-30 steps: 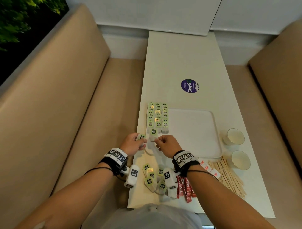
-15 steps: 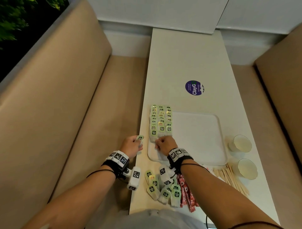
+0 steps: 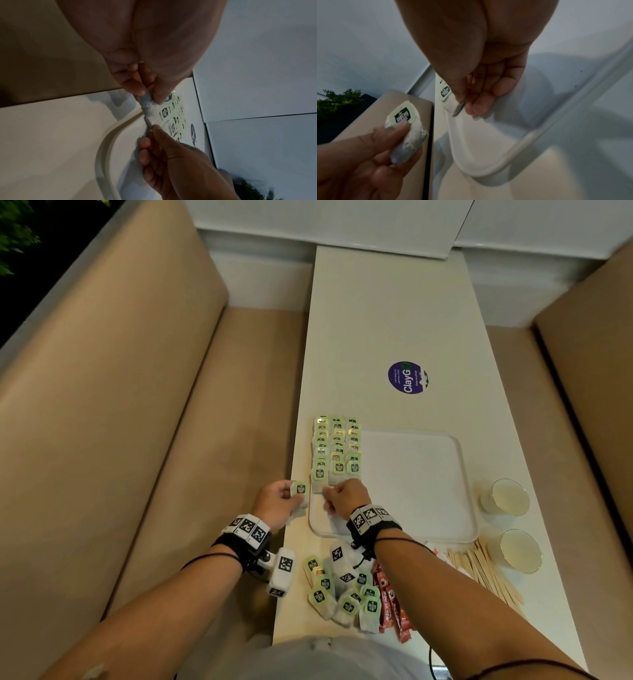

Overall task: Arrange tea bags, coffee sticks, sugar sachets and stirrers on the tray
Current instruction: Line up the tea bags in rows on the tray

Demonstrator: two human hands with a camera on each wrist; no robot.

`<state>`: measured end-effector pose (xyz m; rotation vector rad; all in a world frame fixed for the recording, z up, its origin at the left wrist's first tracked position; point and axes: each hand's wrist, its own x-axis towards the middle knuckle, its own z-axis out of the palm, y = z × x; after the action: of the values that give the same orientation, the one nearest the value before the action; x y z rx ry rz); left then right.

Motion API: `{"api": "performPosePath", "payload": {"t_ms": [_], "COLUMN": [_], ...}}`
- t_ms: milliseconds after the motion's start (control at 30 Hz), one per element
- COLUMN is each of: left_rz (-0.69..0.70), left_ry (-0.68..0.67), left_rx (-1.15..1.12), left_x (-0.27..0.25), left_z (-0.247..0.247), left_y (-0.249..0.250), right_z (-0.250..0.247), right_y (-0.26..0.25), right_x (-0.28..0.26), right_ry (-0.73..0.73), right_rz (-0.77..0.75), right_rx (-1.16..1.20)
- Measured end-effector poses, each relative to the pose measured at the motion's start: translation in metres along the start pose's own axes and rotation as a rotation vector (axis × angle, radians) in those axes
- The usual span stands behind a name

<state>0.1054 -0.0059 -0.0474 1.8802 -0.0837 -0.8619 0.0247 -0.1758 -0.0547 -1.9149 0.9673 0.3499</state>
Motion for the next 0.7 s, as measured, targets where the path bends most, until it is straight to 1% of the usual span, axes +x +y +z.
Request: {"api": "performPosePath", "payload": {"t_ms": [100, 167, 400, 533, 633, 700], "left_rz": [0.007, 0.012, -0.008, -0.010, -0.007, 0.016], "left_ry": [-0.013, -0.020, -0.029, -0.050, -0.063, -0.043], "left_rx": [-0.010, -0.018, -0.039, -0.020, -0.009, 0.017], "left_x": [0.002, 0.003, 0.007, 0.009, 0.010, 0.013], "left_z": [0.000, 0.000, 0.006, 0.014, 0.021, 0.025], "left_y": [0.001, 0.001, 0.003, 0.006, 0.009, 0.011], "right_z": [-0.002, -0.003, -0.004, -0.006, -0.012, -0.017], "right_y": [0.001, 0.004, 0.008, 0.012, 0.016, 0.018], "right_x": [0.000, -0.004, -0.023, -0.022, -0.018, -0.015], "right_ry": [-0.019, -0.049, -0.191, -0.170, -0.151, -0.111], "right_rz": [-0.020, -0.050, -0.235, -0.272, -0.246, -0.224], "right_rx": [-0.113, -0.135, 0.026, -0.009, -0.045, -0.045]}}
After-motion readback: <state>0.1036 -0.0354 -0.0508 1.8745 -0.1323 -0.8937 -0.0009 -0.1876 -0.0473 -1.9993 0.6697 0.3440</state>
